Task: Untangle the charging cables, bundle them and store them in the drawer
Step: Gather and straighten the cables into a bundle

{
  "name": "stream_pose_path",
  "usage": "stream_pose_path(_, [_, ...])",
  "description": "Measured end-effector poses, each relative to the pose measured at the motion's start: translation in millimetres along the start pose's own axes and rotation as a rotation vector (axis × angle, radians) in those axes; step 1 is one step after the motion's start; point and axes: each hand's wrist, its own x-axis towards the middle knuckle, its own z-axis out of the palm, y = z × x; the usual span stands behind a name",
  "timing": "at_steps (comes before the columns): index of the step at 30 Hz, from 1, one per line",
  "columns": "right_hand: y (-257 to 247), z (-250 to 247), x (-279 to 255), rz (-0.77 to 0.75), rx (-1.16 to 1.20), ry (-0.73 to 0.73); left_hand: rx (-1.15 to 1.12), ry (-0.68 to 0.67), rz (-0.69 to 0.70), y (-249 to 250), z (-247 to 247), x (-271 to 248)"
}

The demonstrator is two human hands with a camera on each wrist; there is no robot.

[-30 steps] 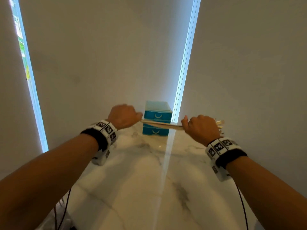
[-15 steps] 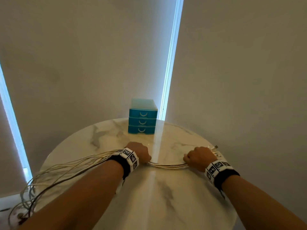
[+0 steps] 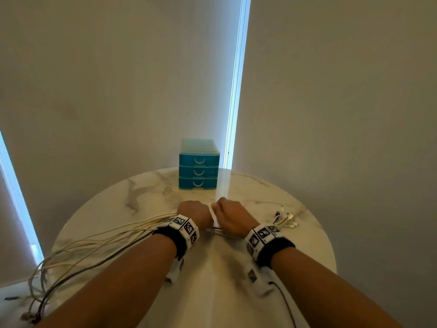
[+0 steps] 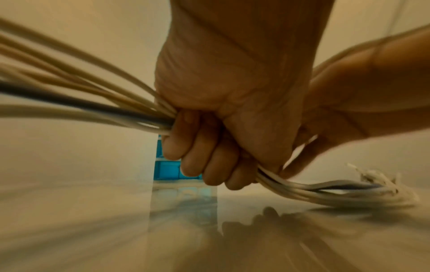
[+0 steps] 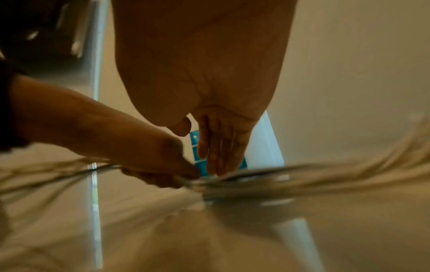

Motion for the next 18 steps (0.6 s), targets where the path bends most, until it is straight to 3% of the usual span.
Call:
stream_pose_path(3, [-14.0, 11.3, 7.0, 0.129, 0.181, -0.083, -0.135, -0.003, -0.007, -8.5, -5.0, 1.1])
stream_pose_path(7, [-6.4, 3.5, 5.8, 0.161, 0.279, -0.185, -0.356, 0.066, -0.068, -21.2, -12.0, 6.9])
stream_pose_path(10, [-2.0, -1.0, 6.7, 0.062, -0.088, -0.069, -0.413, 0.015, -0.005, -24.9, -14.8, 8.9])
stream_pose_path(13, [4.9, -13.5, 3.7, -0.107, -0.596, 0.009, -0.673, -0.264, -0.025, -35.0, -13.4, 3.1])
stream_pose_path(15, [11.5, -24.7, -1.3, -0.166, -0.771, 0.024, -0.857, -0.424, -0.075, -51.8, -13.0, -5.7])
stream_pose_path(18, [22.1, -34.4, -6.3, -0.205, -0.909, 0.055, -0.871, -0.579, -0.084, -85.9, -5.8, -17.9])
